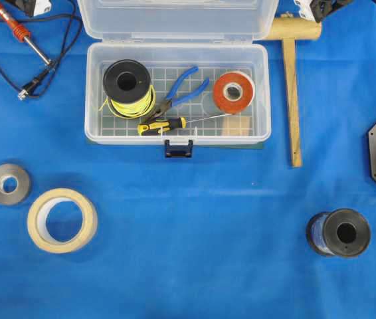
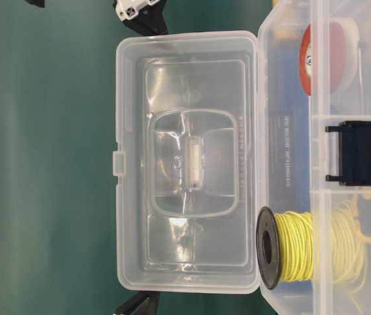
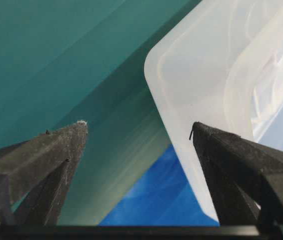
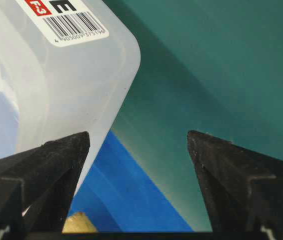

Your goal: Open the tool box with both arms.

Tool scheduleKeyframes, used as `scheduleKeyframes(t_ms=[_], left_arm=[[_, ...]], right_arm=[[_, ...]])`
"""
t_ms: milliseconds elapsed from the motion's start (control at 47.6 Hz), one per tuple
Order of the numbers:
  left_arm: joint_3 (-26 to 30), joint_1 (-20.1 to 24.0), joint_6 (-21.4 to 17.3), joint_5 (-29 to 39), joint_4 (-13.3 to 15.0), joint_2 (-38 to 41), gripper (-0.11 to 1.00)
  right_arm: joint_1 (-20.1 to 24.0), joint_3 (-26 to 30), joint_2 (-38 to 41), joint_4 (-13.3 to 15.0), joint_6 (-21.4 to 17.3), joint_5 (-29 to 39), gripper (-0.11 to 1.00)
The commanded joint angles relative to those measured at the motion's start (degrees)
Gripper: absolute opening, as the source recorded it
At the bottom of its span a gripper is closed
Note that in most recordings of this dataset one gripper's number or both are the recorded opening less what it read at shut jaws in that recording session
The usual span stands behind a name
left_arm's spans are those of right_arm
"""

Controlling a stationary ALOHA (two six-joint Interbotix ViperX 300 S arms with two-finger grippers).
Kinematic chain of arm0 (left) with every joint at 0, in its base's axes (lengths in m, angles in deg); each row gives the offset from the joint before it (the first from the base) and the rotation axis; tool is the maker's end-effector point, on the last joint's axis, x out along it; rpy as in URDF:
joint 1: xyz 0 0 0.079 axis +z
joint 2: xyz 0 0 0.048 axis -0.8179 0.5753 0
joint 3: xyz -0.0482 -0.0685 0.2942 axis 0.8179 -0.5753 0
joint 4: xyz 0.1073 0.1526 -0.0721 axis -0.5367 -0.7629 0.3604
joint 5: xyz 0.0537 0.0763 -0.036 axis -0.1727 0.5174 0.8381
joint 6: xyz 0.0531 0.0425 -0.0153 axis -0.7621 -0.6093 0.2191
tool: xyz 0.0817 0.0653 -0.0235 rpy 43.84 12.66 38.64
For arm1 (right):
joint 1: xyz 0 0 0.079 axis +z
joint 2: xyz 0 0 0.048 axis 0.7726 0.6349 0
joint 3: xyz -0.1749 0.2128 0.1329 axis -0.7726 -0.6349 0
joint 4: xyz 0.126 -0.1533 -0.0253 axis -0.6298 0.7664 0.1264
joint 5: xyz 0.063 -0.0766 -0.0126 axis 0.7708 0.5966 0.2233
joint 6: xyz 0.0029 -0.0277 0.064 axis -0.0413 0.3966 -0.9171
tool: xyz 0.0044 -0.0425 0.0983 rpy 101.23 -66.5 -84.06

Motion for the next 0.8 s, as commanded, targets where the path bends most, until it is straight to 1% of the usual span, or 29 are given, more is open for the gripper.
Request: scheduleKeyframes(t_ms=[0,189,441,609,777], left_arm=[[1.49,0.18,-0.09,0.26,-0.09,0.00,0.90],[0.53,1.32,-0.09,2.55,-0.09,-1.49,0.90],[-3.34,3.16,-0.09,5.45,-0.09,-6.50,0.90],[-5.89,3.08,0.18,6.42,-0.09,-10.37,0.90],[-6.42,2.11,1.32,6.50,-0.09,-11.78,0.90]], right_arm=[[0.44,1.85,-0.26,-0.18,-0.18,-0.53,0.82],[-1.14,0.44,-2.20,-0.18,-0.18,1.32,0.82],[-2.99,-3.87,-9.23,-0.18,-0.18,5.36,0.82],[-3.16,-6.24,-13.89,-0.18,-0.26,7.03,0.82],[-2.81,-6.59,-14.68,-0.35,-0.70,7.47,0.82]])
